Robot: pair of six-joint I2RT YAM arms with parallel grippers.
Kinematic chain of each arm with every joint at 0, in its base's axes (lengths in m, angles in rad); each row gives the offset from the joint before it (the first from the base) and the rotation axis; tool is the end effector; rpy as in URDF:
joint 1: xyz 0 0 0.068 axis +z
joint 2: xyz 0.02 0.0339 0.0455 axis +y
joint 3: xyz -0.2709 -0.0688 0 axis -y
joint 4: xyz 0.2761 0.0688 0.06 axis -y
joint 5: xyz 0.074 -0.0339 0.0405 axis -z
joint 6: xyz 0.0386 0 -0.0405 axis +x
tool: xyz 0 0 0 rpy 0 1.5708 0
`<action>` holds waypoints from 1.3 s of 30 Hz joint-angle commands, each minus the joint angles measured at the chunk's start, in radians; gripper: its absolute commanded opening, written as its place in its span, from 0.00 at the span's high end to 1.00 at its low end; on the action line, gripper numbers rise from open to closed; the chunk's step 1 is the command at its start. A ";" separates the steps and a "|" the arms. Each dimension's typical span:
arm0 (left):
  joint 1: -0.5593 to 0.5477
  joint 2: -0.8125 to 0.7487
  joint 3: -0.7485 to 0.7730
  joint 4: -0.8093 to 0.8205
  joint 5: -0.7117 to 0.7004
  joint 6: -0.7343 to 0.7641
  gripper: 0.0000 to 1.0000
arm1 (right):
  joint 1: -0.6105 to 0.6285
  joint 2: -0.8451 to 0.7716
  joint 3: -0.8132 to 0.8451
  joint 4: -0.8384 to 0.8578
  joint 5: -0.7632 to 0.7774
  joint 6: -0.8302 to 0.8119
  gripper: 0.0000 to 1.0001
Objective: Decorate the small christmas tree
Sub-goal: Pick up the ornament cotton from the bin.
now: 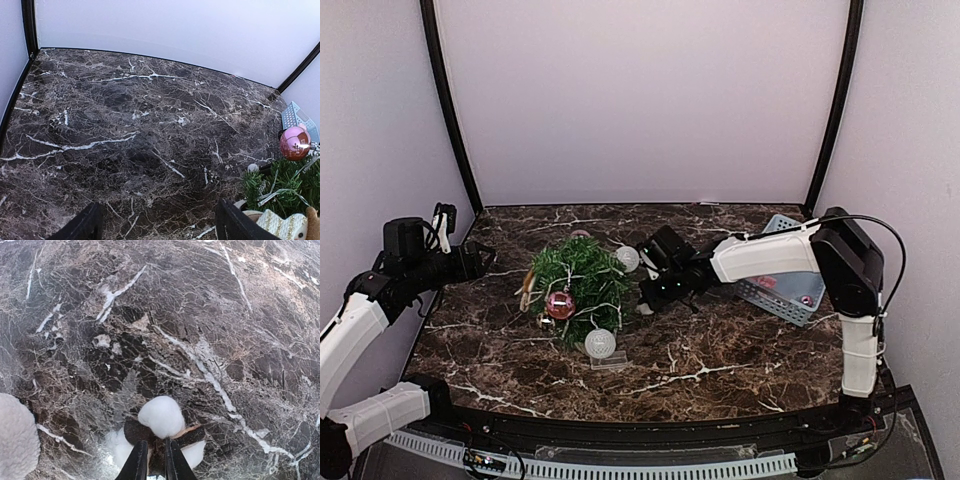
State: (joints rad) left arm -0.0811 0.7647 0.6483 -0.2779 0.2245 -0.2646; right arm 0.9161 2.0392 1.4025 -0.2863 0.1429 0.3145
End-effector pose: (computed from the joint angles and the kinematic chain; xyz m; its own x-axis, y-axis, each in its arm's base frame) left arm 0.2074 -0.0255 0.2857 -0.4438 -0.2197 -0.8688 0.1738 0.9300 -0.3240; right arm 0.2891 0.3676 0.1498 -0.6884 -0.3940 -0.6090 -0.5467 0.8336 0.0787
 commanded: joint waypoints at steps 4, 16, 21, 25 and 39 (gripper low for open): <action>0.006 -0.003 -0.001 0.025 0.012 0.013 0.20 | 0.009 0.020 0.010 0.009 0.012 0.000 0.85; 0.004 -0.002 -0.003 0.025 0.013 0.013 0.20 | 0.008 0.039 0.026 0.006 0.029 -0.007 0.85; 0.006 -0.003 -0.003 0.026 0.013 0.014 0.20 | 0.009 0.044 0.040 -0.007 0.044 -0.006 0.99; 0.006 -0.003 -0.003 0.026 0.012 0.016 0.20 | 0.007 0.007 0.026 0.001 0.067 0.001 1.00; 0.008 -0.017 -0.001 0.032 -0.003 0.028 0.20 | -0.001 -0.404 -0.191 0.009 0.168 0.088 1.00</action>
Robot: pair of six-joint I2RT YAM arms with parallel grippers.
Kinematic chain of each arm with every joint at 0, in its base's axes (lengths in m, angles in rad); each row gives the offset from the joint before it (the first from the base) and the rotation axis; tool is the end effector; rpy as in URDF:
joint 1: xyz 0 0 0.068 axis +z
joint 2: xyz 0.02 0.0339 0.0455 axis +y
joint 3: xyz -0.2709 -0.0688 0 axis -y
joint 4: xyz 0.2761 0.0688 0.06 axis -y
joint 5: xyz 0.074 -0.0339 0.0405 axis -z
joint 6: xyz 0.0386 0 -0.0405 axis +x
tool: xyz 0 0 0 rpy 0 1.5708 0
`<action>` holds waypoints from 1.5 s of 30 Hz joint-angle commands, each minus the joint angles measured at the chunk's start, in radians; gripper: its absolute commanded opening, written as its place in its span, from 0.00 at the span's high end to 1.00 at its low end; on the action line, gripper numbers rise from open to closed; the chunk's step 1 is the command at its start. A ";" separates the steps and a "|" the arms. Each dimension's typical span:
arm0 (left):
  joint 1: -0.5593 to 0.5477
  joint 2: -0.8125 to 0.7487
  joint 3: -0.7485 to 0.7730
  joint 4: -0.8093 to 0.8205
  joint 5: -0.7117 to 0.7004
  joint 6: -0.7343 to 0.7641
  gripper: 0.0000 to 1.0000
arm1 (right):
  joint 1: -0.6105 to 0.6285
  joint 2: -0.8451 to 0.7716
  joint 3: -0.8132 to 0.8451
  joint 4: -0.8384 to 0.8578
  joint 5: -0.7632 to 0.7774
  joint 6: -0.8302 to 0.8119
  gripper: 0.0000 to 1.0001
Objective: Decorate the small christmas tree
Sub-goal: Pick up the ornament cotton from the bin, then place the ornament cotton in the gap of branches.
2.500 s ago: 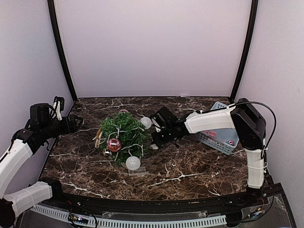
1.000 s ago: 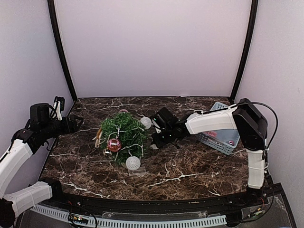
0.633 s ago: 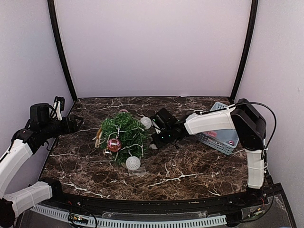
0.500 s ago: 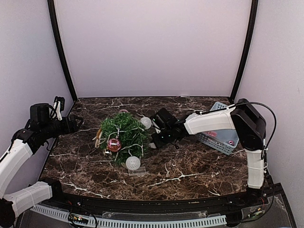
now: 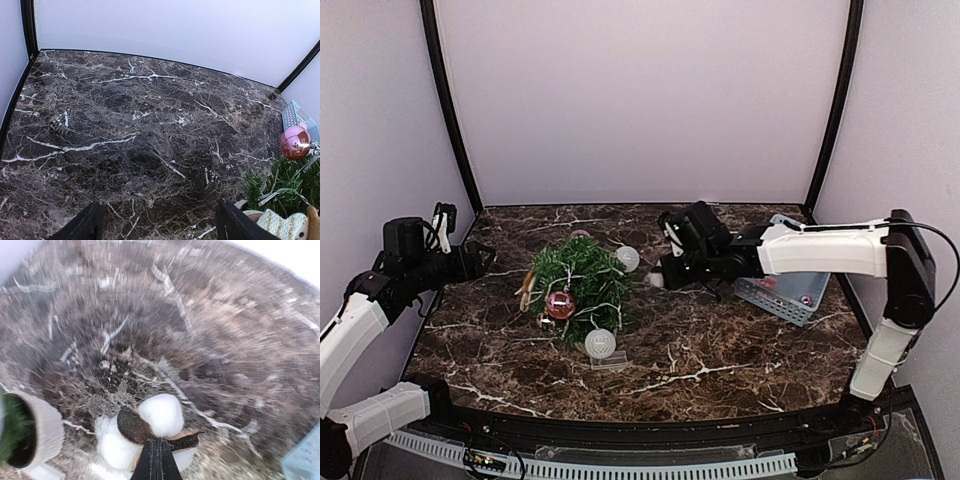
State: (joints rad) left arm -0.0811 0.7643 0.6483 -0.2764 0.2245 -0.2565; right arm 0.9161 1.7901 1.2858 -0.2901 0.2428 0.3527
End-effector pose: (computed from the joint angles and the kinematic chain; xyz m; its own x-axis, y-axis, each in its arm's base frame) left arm 0.2074 -0.0255 0.2859 -0.4407 -0.2123 -0.8722 0.1780 0.9317 -0.3168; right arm 0.2678 0.3337 0.2175 -0.6382 -0.2808 -0.7168 -0.4762 0.8756 0.0811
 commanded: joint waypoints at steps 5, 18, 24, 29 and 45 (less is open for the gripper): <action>0.010 -0.035 -0.006 0.037 -0.007 0.023 0.20 | 0.005 -0.398 -0.207 0.075 0.007 0.060 1.00; 0.012 -0.063 -0.016 0.055 0.015 0.029 0.20 | 0.245 -0.615 -0.445 0.416 -0.202 0.079 1.00; 0.011 -0.066 -0.016 0.056 0.019 0.028 0.20 | 0.326 -0.517 -0.357 0.404 -0.172 0.042 1.00; 0.012 -0.071 -0.016 0.058 0.019 0.027 0.20 | 0.337 -0.474 -0.313 0.403 -0.179 0.020 1.00; 0.012 -0.069 -0.016 0.059 0.024 0.027 0.20 | 0.338 -0.395 -0.248 0.477 -0.144 -0.050 1.00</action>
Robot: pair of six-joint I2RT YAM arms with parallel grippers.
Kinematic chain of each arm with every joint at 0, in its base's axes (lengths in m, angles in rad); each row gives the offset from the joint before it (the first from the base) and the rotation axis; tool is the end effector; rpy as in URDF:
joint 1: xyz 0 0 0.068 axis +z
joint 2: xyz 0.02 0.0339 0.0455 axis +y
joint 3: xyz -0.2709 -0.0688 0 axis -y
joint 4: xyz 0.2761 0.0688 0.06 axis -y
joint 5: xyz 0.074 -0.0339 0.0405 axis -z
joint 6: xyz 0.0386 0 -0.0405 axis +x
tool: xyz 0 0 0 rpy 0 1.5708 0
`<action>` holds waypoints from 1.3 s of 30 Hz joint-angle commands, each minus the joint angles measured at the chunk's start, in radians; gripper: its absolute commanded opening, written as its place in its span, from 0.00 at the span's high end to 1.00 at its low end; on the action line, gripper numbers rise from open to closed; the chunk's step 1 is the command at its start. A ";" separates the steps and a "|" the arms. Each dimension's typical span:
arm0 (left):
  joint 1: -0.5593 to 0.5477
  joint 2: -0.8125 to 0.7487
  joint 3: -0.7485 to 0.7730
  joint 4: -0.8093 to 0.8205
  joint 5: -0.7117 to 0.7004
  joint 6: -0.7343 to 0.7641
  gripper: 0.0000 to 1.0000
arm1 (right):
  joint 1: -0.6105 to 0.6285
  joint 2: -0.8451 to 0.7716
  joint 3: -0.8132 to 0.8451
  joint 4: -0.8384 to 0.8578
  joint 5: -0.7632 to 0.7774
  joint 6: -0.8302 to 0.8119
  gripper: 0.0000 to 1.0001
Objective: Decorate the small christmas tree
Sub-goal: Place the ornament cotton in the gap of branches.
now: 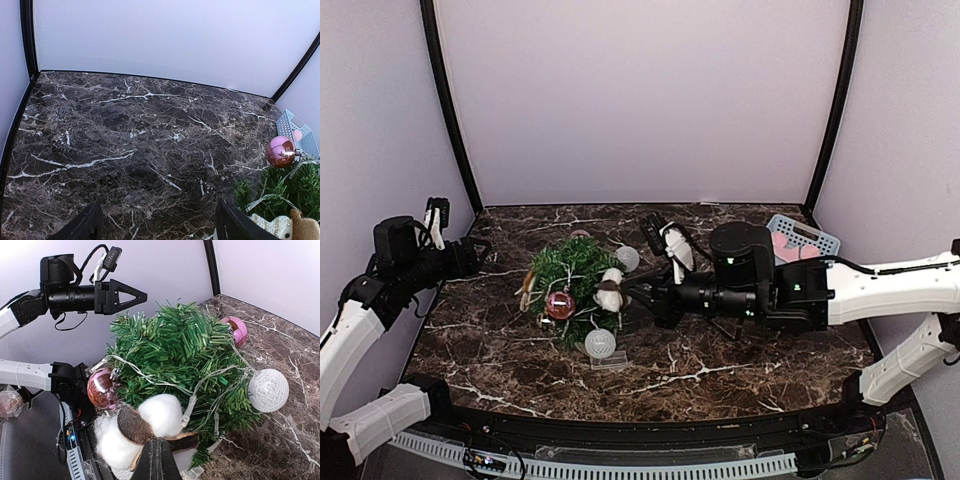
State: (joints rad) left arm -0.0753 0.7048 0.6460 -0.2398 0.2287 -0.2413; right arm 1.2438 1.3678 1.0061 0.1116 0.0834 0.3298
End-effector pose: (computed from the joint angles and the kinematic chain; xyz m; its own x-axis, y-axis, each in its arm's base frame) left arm 0.1982 -0.0237 0.2999 -0.3540 -0.2067 -0.9121 0.2109 0.9325 -0.2932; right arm 0.1167 0.3340 0.3094 -0.3724 -0.0933 -0.9233 -0.8426 0.4511 0.2943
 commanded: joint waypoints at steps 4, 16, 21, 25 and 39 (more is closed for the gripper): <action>0.006 -0.009 -0.014 0.023 0.020 0.013 0.20 | 0.010 0.049 0.021 0.124 0.027 -0.028 1.00; 0.006 -0.006 -0.014 0.023 0.023 0.014 0.20 | 0.015 0.086 -0.015 0.245 0.068 -0.034 1.00; 0.006 -0.006 -0.015 0.025 0.026 0.013 0.20 | 0.016 0.115 -0.020 0.269 0.073 -0.037 1.00; 0.006 -0.006 -0.016 0.025 0.029 0.013 0.20 | 0.018 0.130 -0.032 0.284 0.089 -0.038 1.00; 0.006 -0.006 -0.016 0.030 0.034 0.014 0.20 | 0.022 0.175 -0.058 0.292 0.115 -0.037 1.00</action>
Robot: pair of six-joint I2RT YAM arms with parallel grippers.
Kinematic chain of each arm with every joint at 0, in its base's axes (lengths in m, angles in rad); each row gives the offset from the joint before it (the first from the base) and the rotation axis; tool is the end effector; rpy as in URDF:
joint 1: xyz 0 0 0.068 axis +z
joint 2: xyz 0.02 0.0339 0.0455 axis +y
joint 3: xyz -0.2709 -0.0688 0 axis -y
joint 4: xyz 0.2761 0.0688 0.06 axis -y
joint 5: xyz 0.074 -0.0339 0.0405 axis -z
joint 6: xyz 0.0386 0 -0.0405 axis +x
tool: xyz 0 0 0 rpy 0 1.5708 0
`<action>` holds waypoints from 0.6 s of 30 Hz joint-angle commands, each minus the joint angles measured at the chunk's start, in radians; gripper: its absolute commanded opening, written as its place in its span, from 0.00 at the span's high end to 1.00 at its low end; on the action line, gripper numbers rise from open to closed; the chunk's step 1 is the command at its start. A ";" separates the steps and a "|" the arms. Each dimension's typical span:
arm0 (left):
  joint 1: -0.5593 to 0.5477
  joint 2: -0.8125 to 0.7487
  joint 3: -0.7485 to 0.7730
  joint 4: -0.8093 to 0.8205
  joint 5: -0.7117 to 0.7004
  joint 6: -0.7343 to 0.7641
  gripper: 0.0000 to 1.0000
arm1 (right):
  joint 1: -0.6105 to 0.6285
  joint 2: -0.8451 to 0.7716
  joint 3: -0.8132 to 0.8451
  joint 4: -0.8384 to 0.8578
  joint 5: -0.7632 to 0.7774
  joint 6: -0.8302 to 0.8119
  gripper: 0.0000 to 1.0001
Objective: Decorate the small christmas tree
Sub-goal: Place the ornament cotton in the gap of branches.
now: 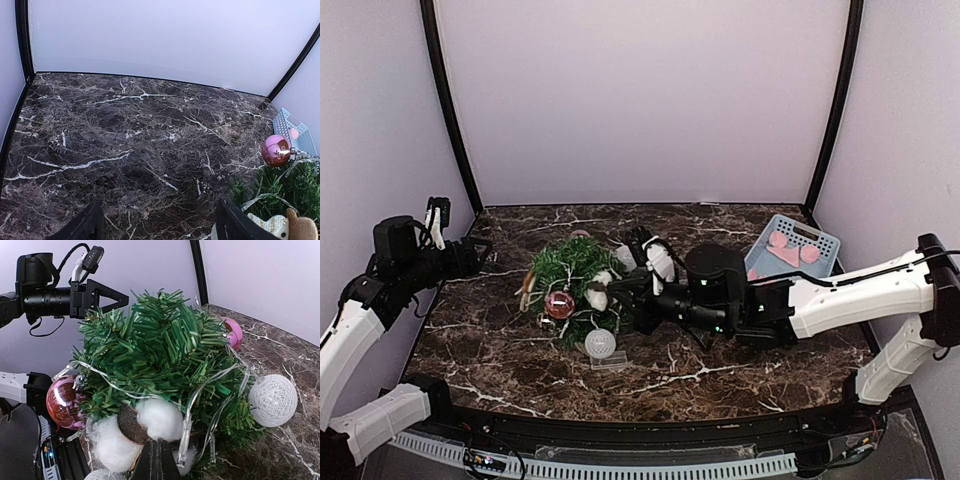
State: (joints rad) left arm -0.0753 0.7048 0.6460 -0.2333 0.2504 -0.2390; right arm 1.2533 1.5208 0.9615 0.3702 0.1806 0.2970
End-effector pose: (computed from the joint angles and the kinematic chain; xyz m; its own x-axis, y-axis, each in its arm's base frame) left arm 0.1982 -0.0245 0.3006 -0.3523 -0.2034 -0.9135 0.2327 0.9264 -0.2960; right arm 0.1259 0.3610 0.2674 -0.3135 -0.0318 -0.9491 -0.8238 0.5062 0.2552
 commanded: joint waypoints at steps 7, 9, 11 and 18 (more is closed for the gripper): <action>0.006 -0.005 -0.016 0.024 0.013 0.012 0.20 | 0.012 0.021 -0.007 0.022 0.024 -0.005 1.00; 0.006 -0.006 -0.016 0.025 0.012 0.012 0.20 | 0.012 0.017 -0.004 0.015 0.029 -0.006 1.00; 0.006 -0.007 -0.016 0.024 0.012 0.012 0.20 | 0.011 0.010 -0.001 0.009 0.031 -0.005 0.99; 0.006 -0.008 -0.016 0.024 0.012 0.012 0.20 | 0.011 -0.048 -0.009 -0.013 0.038 -0.001 0.71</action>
State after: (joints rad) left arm -0.0753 0.7048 0.6460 -0.2333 0.2508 -0.2390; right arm 1.2549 1.5272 0.9611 0.3557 0.2012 0.2924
